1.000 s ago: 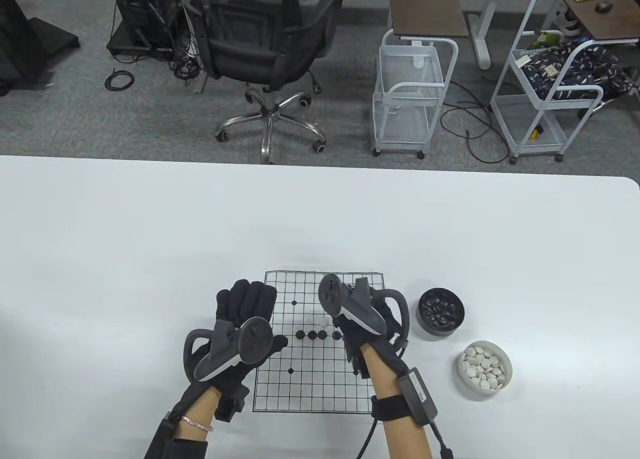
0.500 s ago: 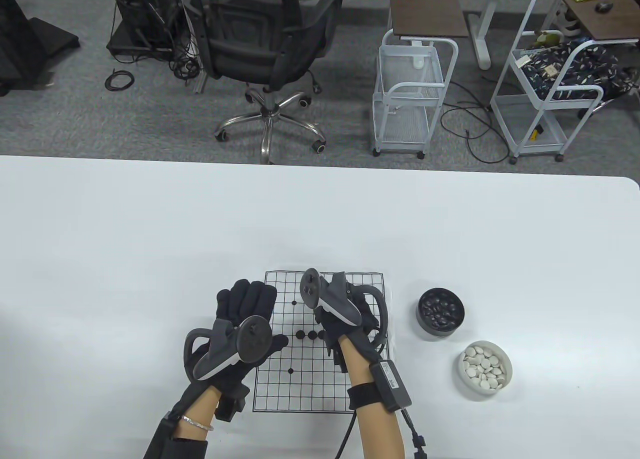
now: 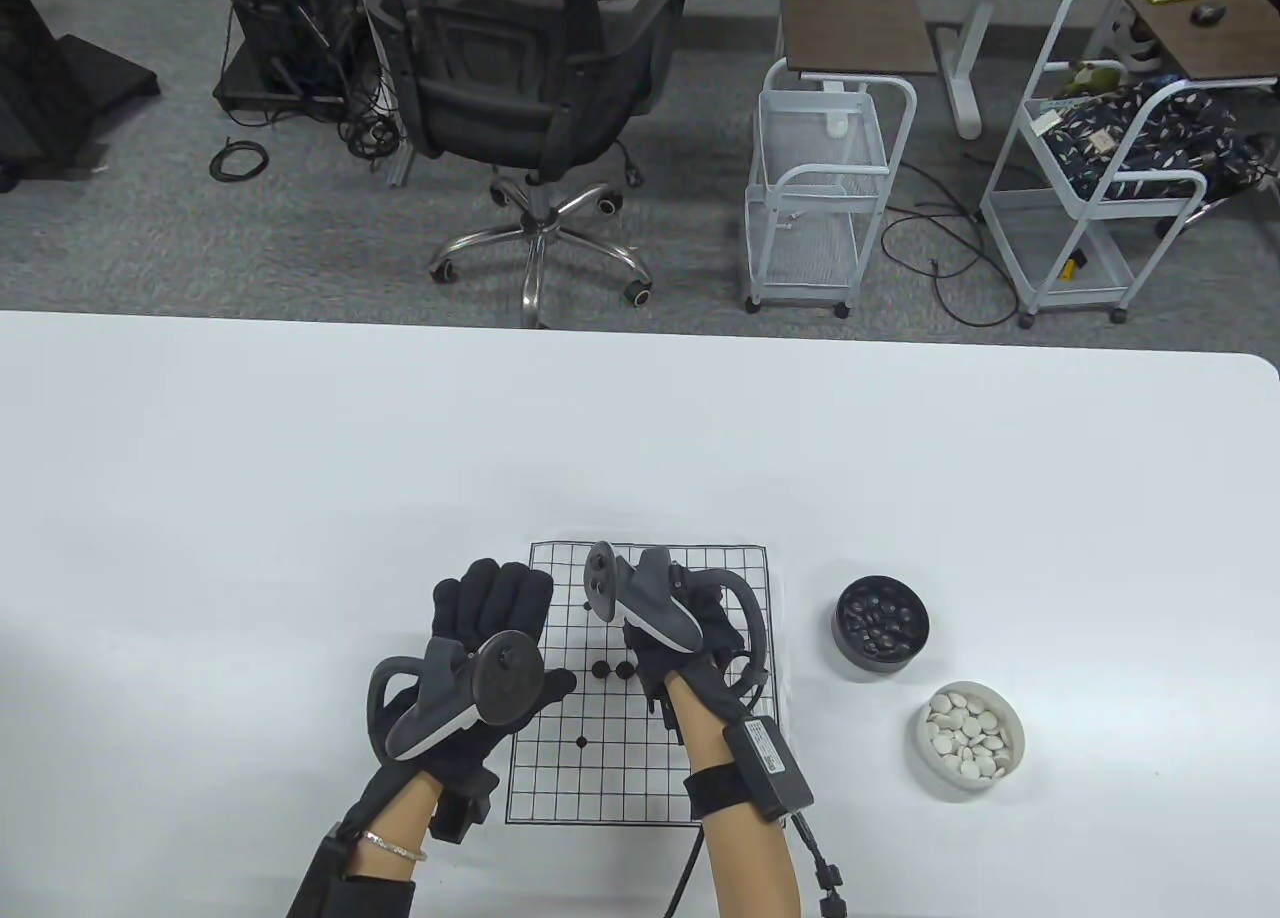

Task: Place Go stones in plus sign pattern

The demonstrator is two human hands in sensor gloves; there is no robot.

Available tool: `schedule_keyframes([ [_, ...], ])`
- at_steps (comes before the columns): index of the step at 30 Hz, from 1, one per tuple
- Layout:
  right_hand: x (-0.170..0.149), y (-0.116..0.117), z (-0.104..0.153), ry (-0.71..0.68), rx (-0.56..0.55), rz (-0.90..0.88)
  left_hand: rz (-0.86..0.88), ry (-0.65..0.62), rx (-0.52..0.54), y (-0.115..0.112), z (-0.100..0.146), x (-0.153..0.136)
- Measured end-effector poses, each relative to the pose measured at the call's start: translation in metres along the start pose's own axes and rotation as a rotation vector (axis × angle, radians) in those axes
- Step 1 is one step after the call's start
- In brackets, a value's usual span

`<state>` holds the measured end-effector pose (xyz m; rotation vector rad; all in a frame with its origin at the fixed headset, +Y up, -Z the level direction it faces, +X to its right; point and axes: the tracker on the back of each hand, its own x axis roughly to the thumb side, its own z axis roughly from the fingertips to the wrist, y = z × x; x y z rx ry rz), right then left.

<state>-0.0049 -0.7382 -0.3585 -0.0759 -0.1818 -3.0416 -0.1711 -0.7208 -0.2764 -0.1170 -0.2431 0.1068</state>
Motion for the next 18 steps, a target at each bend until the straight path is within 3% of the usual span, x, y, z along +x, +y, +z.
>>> schedule_keyframes([
  [12,-0.001,-0.001,0.001,0.009,0.003,0.035,0.0,0.0,-0.002,0.0,0.0,0.0],
  [18,-0.016,-0.012,0.01,0.021,-0.025,0.0,0.003,-0.006,0.0,0.0,0.0,0.0],
])
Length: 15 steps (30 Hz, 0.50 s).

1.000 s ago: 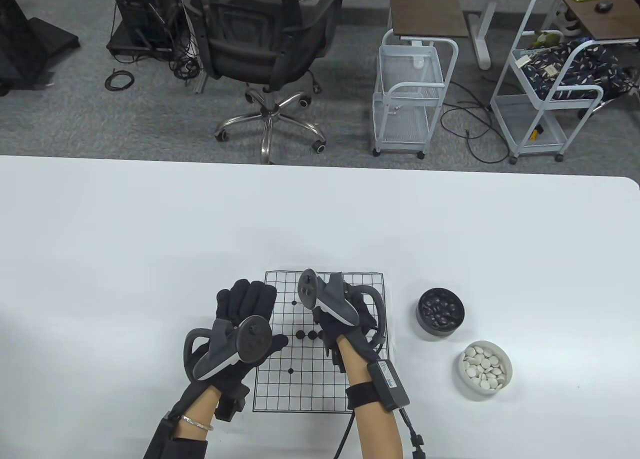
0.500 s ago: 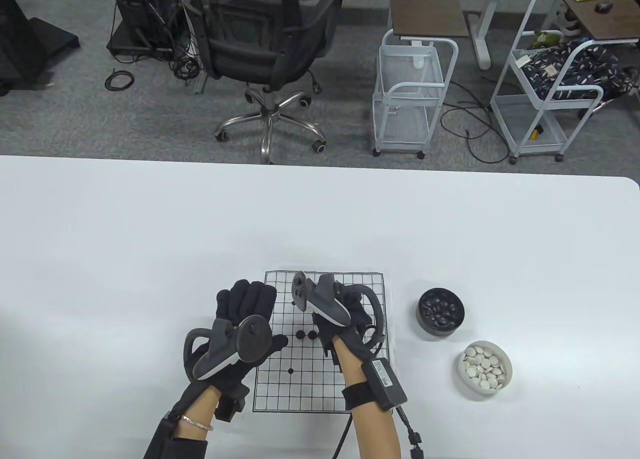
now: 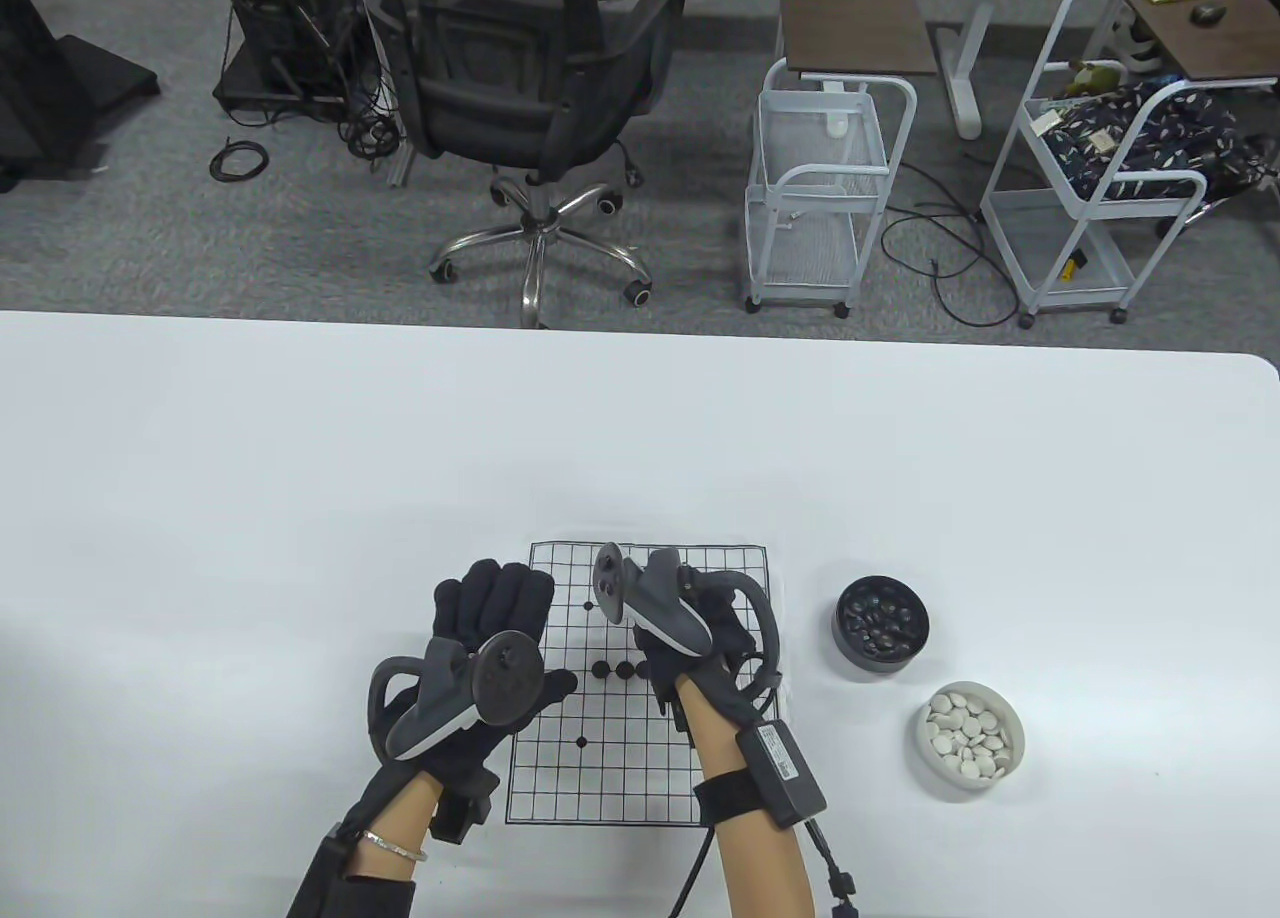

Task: Place Go stones in plus sign pattern

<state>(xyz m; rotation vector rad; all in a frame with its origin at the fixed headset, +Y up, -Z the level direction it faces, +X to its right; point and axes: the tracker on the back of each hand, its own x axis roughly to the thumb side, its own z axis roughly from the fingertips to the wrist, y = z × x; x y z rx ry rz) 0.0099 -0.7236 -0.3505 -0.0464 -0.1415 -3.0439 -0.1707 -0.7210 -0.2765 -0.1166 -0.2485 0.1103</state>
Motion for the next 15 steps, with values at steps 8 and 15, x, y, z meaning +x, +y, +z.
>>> schedule_keyframes([
  [8,-0.078,-0.028,0.041,0.141,-0.061,0.049,-0.01,-0.013,0.009,0.0,0.0,0.002],
  [15,-0.161,-0.023,0.08,0.376,0.03,0.121,-0.022,-0.017,0.011,-0.001,0.001,0.004],
])
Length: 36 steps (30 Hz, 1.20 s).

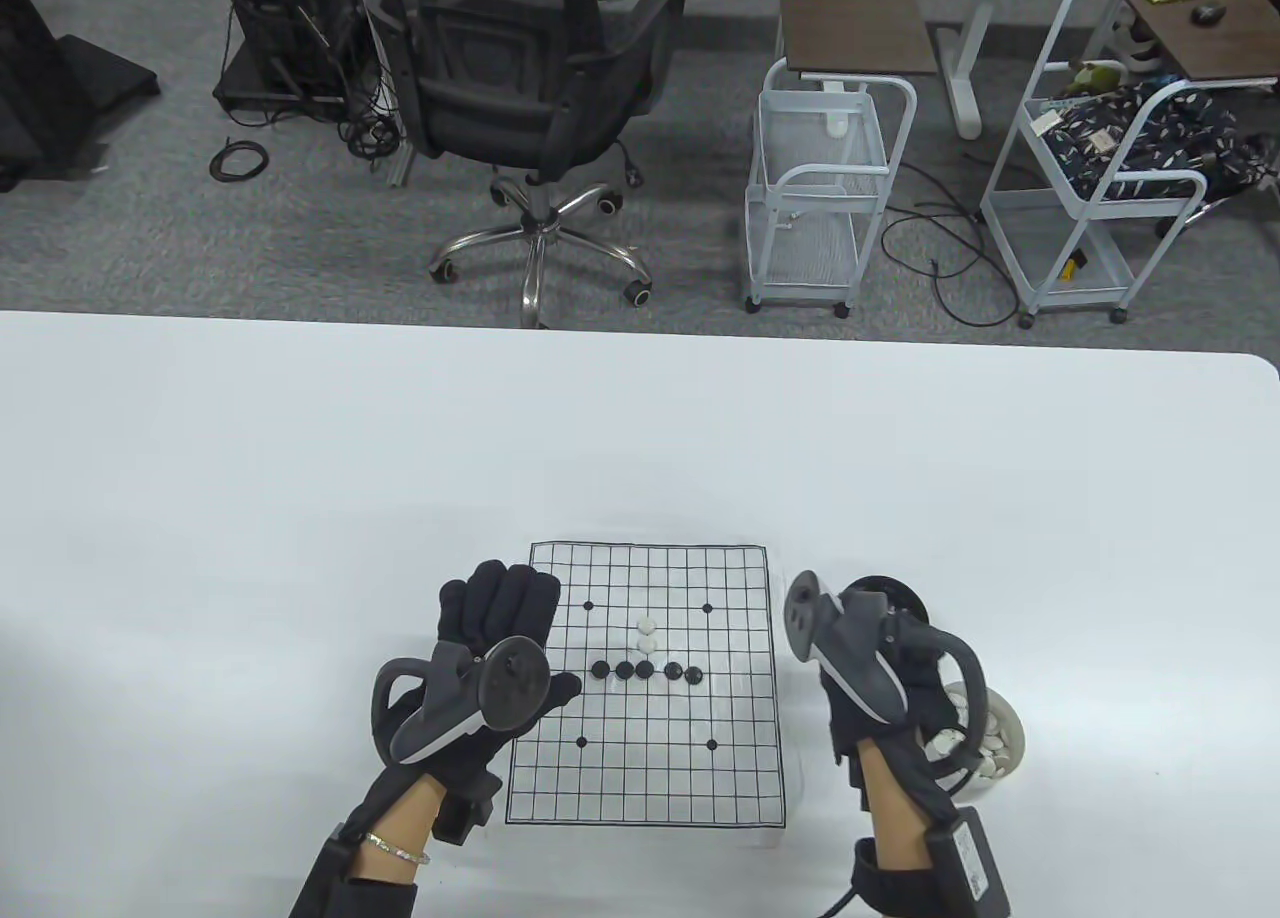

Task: Place Go stones in plus sign pattern

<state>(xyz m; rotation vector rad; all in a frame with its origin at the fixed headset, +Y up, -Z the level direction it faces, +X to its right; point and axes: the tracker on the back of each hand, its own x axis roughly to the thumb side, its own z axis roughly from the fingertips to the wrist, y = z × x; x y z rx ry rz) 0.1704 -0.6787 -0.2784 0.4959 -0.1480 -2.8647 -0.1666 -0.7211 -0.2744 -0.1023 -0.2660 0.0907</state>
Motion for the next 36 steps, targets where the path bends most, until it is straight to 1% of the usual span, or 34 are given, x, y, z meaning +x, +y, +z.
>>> schedule_keyframes([
  [3,-0.026,0.015,0.0,0.088,0.079,0.018,-0.005,0.002,-0.001,0.0,0.0,0.0],
  [6,-0.04,0.031,-0.003,0.131,0.147,0.032,-0.011,0.002,-0.001,0.0,0.001,0.001],
  [8,-0.048,0.041,-0.006,0.166,0.203,0.072,-0.016,0.003,-0.001,-0.001,0.001,0.001],
  [12,-0.054,0.054,-0.009,0.175,0.266,0.057,-0.019,0.005,0.001,0.0,0.002,0.001],
  [16,-0.052,0.065,-0.011,0.167,0.289,0.098,-0.017,0.006,0.002,0.0,0.002,0.001],
  [17,-0.05,0.067,-0.012,0.161,0.287,0.1,-0.018,0.006,0.002,0.0,0.002,0.001],
  [19,-0.047,0.07,-0.012,0.166,0.234,0.13,-0.018,0.006,0.001,0.0,0.002,0.001],
  [24,-0.044,0.072,-0.01,0.155,0.156,0.178,-0.021,0.007,0.002,0.0,0.002,0.001],
  [30,-0.045,0.071,-0.009,0.165,0.141,0.135,-0.023,0.009,-0.002,-0.001,0.002,0.001],
  [36,-0.049,0.074,-0.011,0.17,0.14,0.141,-0.021,0.012,-0.003,0.0,0.002,0.0],
])
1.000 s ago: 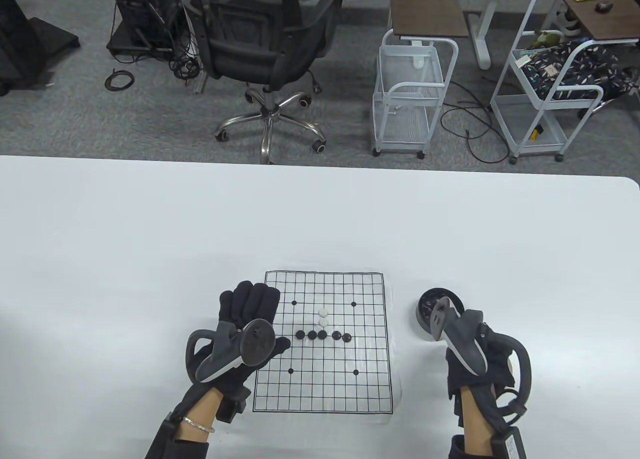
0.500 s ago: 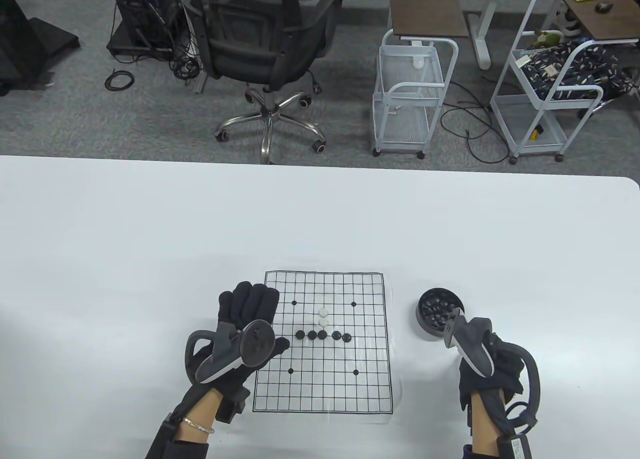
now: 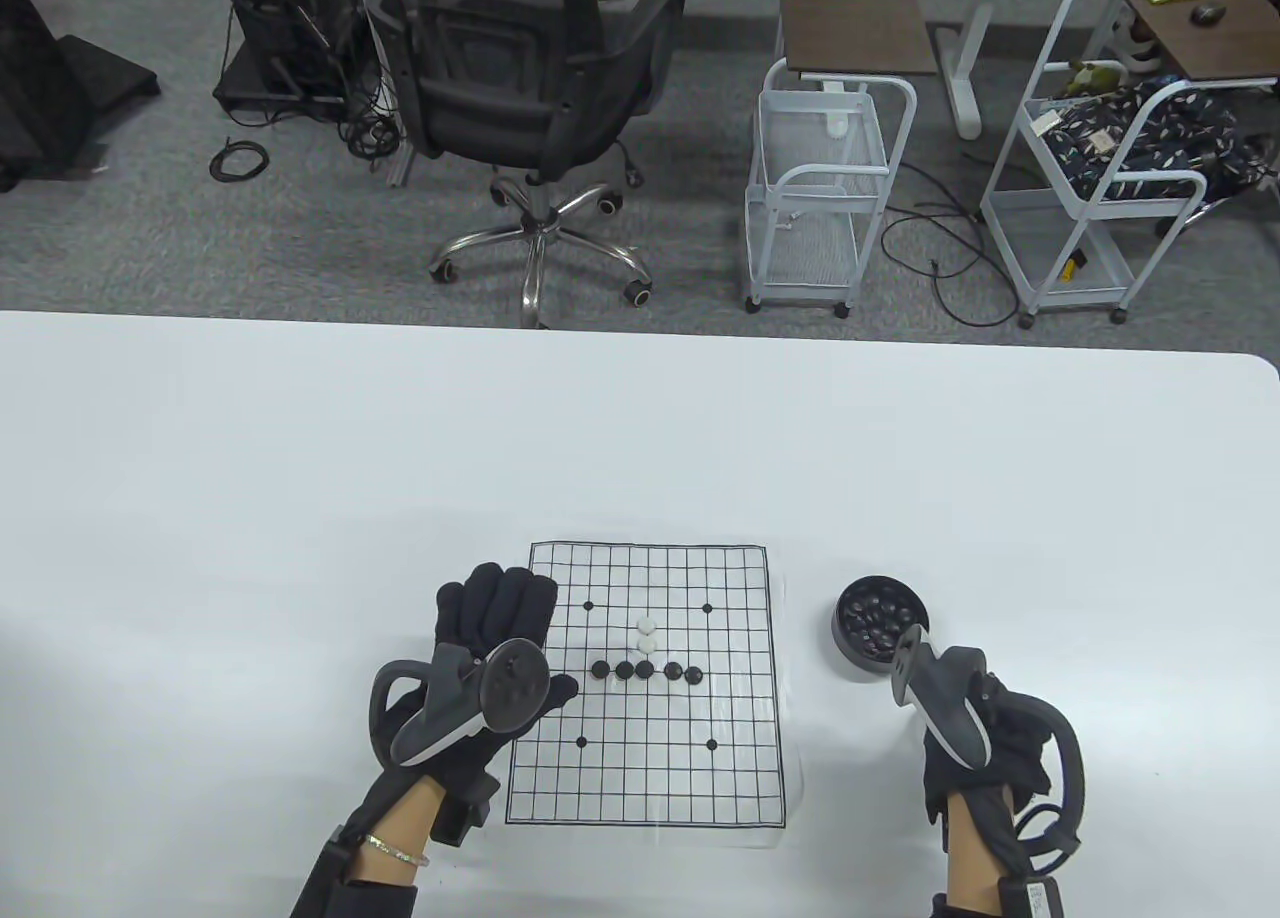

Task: Place Go stones in plus sign pattern

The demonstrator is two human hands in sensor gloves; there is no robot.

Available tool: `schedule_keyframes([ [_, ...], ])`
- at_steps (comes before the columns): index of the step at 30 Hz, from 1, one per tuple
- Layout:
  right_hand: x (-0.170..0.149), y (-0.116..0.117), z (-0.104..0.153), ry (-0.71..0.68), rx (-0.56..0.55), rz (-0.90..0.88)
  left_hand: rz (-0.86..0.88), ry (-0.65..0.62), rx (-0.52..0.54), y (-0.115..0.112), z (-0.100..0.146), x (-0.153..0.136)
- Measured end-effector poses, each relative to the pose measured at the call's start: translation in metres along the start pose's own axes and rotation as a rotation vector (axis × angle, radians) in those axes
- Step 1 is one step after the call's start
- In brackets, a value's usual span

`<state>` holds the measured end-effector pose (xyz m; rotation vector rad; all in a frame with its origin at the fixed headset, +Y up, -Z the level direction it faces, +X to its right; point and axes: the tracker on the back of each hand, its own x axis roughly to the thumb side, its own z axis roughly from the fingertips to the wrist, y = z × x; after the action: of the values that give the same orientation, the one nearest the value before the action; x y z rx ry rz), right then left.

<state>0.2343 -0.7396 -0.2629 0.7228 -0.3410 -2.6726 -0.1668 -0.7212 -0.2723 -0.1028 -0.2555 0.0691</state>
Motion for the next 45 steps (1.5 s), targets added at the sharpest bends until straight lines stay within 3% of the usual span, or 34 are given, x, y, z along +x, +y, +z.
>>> schedule_keyframes([
  [5,-0.004,-0.004,0.002,0.016,-0.008,-0.03,0.001,-0.001,-0.001,0.0,0.0,0.0],
  [12,-0.014,-0.025,0.016,0.005,-0.111,-0.086,0.005,-0.003,0.004,0.0,-0.001,-0.001],
  [18,-0.006,-0.052,0.04,-0.105,-0.233,-0.163,0.014,-0.003,0.008,0.001,-0.001,-0.001],
  [23,0.025,-0.079,0.065,-0.329,-0.28,-0.301,0.016,-0.005,0.011,0.001,-0.001,-0.001],
  [31,0.115,-0.09,0.078,-0.637,-0.137,-0.415,0.022,-0.011,0.019,0.001,0.0,-0.001],
  [37,0.166,-0.084,0.086,-0.684,-0.126,-0.376,0.029,-0.014,0.018,0.001,0.0,-0.002],
  [45,0.187,-0.073,0.095,-0.701,-0.158,-0.32,0.043,-0.016,0.019,0.001,-0.001,-0.003],
])
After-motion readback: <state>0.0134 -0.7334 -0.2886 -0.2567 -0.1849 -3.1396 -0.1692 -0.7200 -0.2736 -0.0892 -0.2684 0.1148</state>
